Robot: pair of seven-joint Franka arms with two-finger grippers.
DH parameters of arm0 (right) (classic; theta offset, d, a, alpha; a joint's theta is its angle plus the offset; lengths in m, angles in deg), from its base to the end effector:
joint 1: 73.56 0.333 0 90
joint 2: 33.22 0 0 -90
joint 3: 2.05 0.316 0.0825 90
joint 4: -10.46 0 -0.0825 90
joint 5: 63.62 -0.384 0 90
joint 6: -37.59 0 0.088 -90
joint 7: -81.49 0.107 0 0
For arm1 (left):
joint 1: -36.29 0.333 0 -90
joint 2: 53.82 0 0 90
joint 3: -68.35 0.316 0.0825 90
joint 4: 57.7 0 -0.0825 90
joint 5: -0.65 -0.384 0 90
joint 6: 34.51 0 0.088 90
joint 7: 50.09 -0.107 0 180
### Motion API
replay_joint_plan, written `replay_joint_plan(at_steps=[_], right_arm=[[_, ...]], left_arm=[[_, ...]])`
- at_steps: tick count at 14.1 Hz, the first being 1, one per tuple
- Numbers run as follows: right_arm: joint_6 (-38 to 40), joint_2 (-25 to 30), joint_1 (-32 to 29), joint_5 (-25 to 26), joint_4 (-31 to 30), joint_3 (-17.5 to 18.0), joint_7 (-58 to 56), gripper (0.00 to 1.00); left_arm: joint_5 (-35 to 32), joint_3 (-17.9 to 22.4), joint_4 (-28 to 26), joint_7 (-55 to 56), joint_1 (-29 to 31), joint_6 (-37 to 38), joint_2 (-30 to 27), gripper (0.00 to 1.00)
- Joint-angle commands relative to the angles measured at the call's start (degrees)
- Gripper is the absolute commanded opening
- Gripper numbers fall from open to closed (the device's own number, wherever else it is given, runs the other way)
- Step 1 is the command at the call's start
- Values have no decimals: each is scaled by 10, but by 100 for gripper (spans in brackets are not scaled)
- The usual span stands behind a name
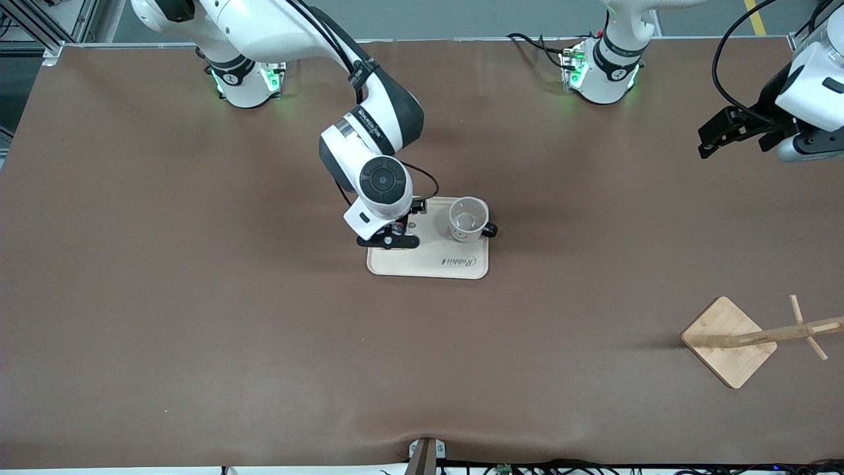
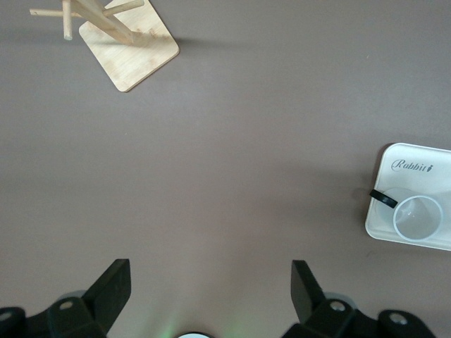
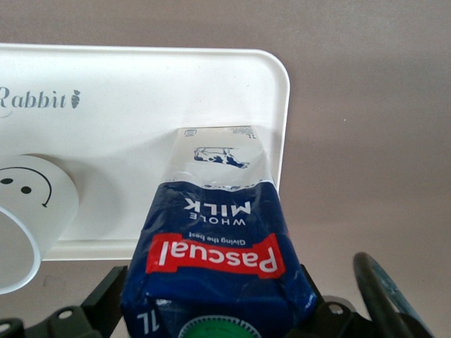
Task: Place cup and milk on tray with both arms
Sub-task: 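Lower the milk carton onto the tray beside the mug with the right gripper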
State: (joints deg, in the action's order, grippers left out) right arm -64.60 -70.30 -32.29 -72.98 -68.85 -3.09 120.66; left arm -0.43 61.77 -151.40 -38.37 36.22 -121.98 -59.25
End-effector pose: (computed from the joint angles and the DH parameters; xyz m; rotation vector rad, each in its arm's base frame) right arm 0.5212 0.4623 0.3142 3.0630 -0.0515 -0.4343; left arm 0.5166 -0.0612 0.6409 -3.1068 -0.1395 0.0150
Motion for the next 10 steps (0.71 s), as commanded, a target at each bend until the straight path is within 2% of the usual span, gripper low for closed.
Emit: replay_joint_plan(at_steps=[1, 10], right_arm=[[10, -9, -2, -9, 17, -4, -2, 100], [20, -4, -12, -12, 21, -4, -1, 100]], left_arm=[[8, 2, -11, -36, 1, -9, -8, 100], [-2, -13, -13, -50, 0, -4, -8, 100]])
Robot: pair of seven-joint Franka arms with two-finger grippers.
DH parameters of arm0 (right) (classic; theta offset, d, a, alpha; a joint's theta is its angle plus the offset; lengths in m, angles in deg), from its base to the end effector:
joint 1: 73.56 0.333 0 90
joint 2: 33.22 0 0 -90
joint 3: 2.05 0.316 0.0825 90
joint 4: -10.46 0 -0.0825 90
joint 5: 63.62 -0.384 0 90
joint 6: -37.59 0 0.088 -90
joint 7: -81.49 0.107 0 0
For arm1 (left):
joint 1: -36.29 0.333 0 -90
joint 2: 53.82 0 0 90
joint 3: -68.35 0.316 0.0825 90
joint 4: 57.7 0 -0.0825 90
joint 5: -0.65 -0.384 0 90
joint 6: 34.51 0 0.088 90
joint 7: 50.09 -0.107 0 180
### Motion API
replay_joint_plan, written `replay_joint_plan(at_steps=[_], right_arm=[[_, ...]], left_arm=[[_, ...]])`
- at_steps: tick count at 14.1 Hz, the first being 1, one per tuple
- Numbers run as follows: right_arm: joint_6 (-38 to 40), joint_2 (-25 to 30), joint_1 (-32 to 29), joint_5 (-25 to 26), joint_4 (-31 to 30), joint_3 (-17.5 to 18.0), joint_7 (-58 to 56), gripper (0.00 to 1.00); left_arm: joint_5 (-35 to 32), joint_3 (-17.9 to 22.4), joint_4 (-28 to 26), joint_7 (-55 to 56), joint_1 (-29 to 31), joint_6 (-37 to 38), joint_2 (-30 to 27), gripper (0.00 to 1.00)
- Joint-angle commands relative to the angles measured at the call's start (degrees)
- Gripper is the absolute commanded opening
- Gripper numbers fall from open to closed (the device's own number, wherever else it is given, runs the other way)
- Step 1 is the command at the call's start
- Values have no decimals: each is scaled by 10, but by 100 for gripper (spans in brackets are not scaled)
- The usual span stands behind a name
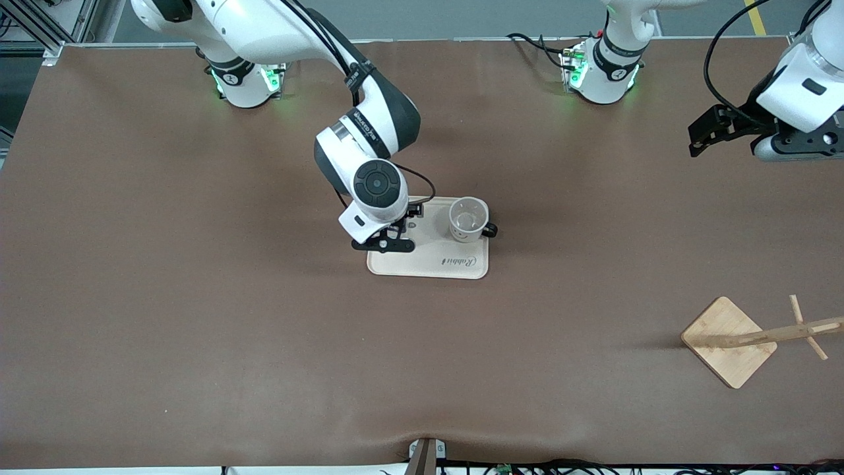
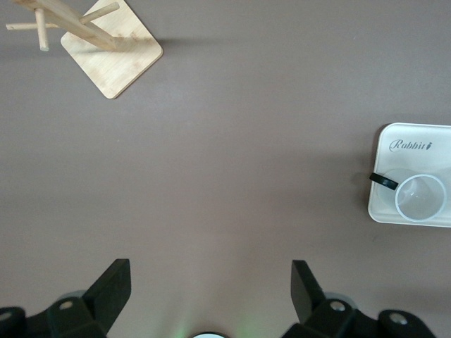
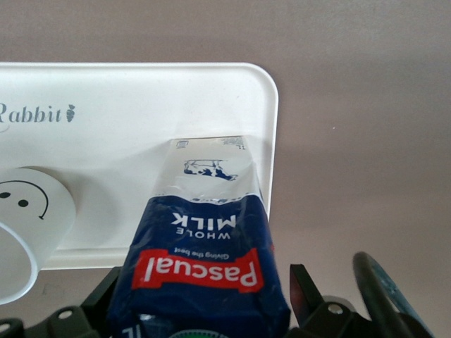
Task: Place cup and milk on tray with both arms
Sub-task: 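Lower the milk carton onto the tray beside the mug with the right gripper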
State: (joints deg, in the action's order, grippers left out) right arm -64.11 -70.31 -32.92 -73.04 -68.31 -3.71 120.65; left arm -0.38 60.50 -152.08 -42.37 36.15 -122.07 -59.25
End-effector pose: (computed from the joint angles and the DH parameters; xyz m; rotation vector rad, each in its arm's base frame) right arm 0.5308 0.4528 0.3177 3.0627 -0.0809 -0.4289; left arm 0.5150 -0.0739 0.6354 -3.1074 0.0053 0.0322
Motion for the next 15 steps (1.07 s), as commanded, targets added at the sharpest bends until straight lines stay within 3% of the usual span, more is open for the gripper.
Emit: replay_joint_plan(at_steps=[1, 4, 8, 15], right_arm=[[18, 0, -7, -11, 15, 3, -1, 100], [24, 3, -14, -11, 15, 3, -1, 100], [25, 23, -31, -58, 24, 3, -1, 100], [49, 25, -39, -58, 43, 3, -1, 100]], left_arm=[[-3, -1, -5, -10, 0, -3, -8, 100], [-3, -1, -6, -10, 0, -5, -7, 100], [-3, -2, -6, -10, 0, -8, -4, 100], [-12, -5, 15, -1, -1, -9, 9, 100]])
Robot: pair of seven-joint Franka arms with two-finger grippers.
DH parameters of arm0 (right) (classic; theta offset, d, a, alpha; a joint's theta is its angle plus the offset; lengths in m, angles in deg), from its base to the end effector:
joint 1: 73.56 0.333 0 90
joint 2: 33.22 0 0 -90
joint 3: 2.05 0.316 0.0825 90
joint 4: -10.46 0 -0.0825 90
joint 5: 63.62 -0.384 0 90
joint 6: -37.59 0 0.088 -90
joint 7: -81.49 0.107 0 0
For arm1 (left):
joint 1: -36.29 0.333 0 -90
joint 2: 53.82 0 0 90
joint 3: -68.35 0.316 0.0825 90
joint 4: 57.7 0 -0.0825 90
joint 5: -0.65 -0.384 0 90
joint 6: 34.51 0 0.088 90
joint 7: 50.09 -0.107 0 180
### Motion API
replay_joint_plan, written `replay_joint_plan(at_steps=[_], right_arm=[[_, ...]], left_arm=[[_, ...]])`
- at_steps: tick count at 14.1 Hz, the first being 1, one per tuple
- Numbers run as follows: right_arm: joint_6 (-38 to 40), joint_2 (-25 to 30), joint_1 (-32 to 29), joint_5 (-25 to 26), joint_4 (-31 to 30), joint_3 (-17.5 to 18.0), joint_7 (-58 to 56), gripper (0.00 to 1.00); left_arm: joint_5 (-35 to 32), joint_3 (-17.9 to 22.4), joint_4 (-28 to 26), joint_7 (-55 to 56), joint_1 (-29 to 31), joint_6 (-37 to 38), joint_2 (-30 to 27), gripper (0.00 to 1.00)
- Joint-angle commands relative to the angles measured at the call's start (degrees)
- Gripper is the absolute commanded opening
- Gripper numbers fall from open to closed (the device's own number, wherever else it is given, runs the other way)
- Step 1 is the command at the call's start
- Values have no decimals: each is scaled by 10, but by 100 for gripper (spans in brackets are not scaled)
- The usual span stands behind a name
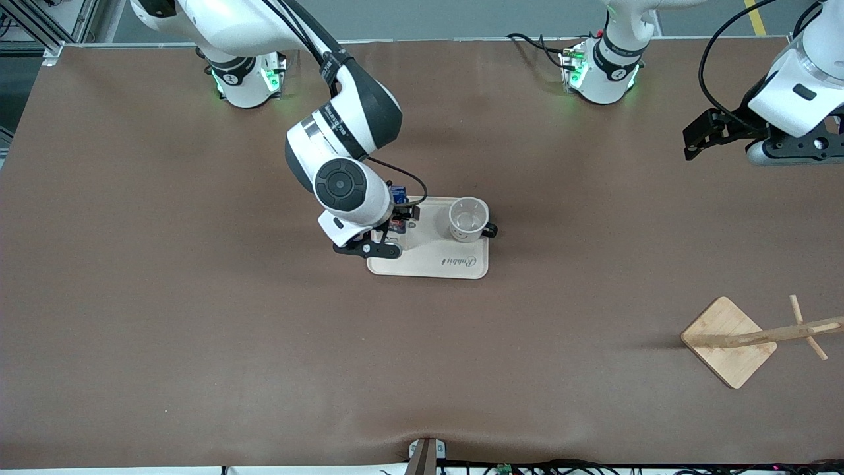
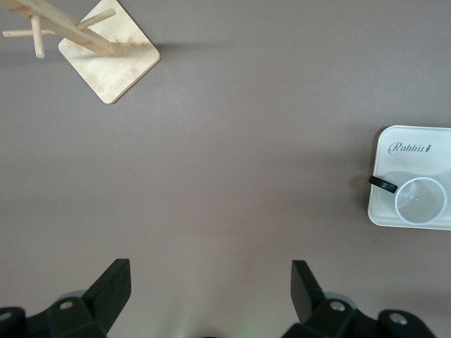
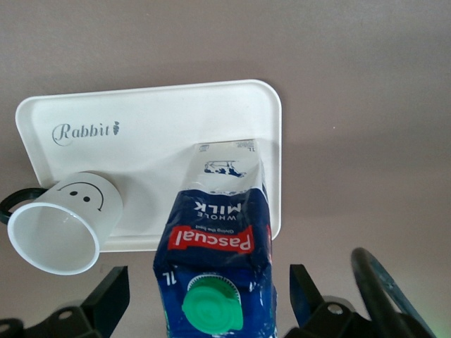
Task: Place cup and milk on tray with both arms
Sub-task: 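Lower the milk carton onto the tray beside the mug with the right gripper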
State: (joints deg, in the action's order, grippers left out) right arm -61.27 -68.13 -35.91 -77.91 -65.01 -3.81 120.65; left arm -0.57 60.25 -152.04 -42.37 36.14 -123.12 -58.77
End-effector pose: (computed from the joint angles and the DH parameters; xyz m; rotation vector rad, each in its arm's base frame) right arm 0.5535 0.4341 0.3685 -3.0474 0.1782 0.4531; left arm 0.5192 -0.0763 0.6329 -3.1064 0.0129 0.0151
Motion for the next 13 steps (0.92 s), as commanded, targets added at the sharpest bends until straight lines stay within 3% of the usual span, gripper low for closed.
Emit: replay_joint_plan(at_steps=[1, 7, 10, 13], right_arm=[[33, 3, -14, -9, 21, 4, -1, 100], [94, 28, -84, 1, 108, -17, -3, 100], [138, 86, -143, 8, 110, -27, 2, 100], [182, 163, -180, 64, 79, -39, -14, 100]], left_arm=[[-10, -3, 15, -2, -1, 2, 4, 100], [-10, -14, 14, 2, 0, 4, 4, 100], [-11, -18, 12, 2, 0, -2, 3, 100], [-14, -23, 4, 3, 1, -10, 0, 100]])
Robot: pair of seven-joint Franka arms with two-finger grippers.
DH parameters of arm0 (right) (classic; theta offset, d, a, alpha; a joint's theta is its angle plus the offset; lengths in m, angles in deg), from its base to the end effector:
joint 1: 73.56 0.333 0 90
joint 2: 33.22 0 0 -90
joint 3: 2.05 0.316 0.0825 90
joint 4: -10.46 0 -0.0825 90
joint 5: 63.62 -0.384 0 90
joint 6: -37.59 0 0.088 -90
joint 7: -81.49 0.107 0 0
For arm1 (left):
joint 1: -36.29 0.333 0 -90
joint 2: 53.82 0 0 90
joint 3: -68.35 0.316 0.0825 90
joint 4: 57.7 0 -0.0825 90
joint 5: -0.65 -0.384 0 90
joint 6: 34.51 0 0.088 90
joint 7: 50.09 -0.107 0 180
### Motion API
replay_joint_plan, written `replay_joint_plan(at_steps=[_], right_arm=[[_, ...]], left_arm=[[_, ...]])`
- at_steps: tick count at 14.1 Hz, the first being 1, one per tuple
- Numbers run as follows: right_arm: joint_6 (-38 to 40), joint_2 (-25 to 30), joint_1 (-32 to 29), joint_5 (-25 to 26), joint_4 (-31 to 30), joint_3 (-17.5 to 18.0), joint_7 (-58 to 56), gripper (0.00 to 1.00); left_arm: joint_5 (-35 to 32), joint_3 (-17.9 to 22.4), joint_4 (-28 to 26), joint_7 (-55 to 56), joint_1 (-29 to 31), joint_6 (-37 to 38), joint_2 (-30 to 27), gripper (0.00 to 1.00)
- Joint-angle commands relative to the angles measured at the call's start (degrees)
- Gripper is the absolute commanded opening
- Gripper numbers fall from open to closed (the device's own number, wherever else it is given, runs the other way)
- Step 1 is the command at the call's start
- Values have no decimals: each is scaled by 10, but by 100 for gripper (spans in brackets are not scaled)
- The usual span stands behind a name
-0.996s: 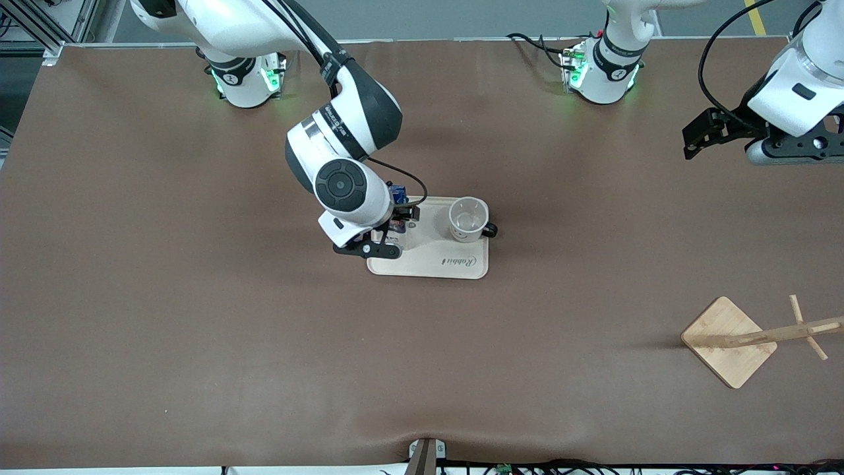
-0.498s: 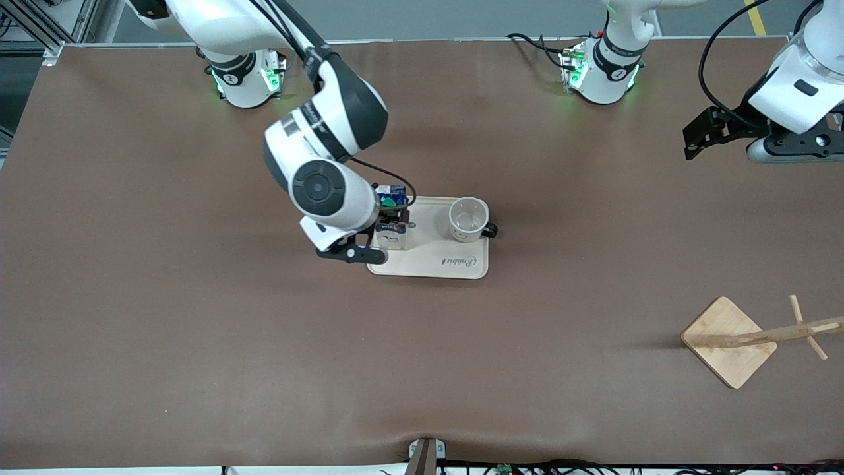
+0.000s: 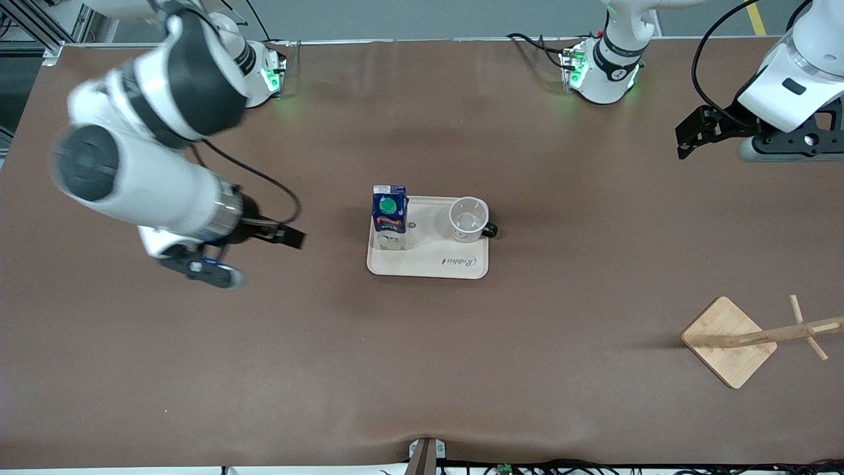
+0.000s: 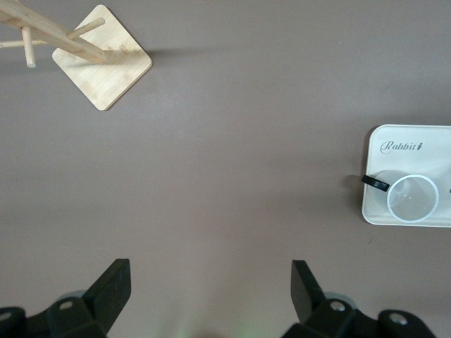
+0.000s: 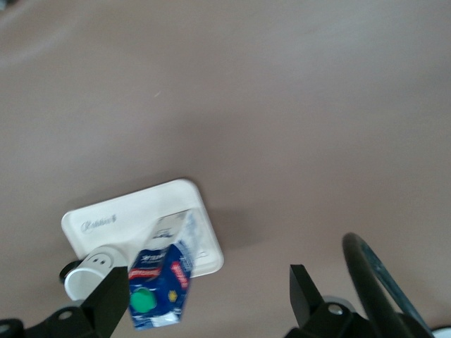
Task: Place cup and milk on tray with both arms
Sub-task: 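Open the right gripper and draw it back from the carton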
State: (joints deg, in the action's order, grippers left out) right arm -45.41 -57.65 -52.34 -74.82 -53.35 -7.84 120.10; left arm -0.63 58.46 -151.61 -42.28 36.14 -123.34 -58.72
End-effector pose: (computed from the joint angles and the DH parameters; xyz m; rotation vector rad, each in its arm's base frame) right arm 0.6299 0.2138 0.5686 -2.9826 0.5772 0.2281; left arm 0.5174 -0.0933 0.6361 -3.1038 0.0588 -0.0021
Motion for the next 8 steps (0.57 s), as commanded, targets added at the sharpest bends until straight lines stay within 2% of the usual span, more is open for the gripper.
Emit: replay_joint_plan(at_steps=[1, 3, 5, 8], right_arm=[[38, 83, -22, 55, -53, 2, -13, 100], [51, 132, -42, 84, -95, 1, -40, 100], [50, 182, -96, 94, -149, 2, -145, 100], [51, 213, -164, 104, -175, 0, -293, 100]], left_arm=[[-14, -5, -2, 2, 1, -9, -1, 100], [-14, -6, -3, 2, 1, -8, -4, 100], [-14, -6, -7, 1, 2, -8, -12, 100], [-14, -6, -24, 1, 3, -8, -22, 100]])
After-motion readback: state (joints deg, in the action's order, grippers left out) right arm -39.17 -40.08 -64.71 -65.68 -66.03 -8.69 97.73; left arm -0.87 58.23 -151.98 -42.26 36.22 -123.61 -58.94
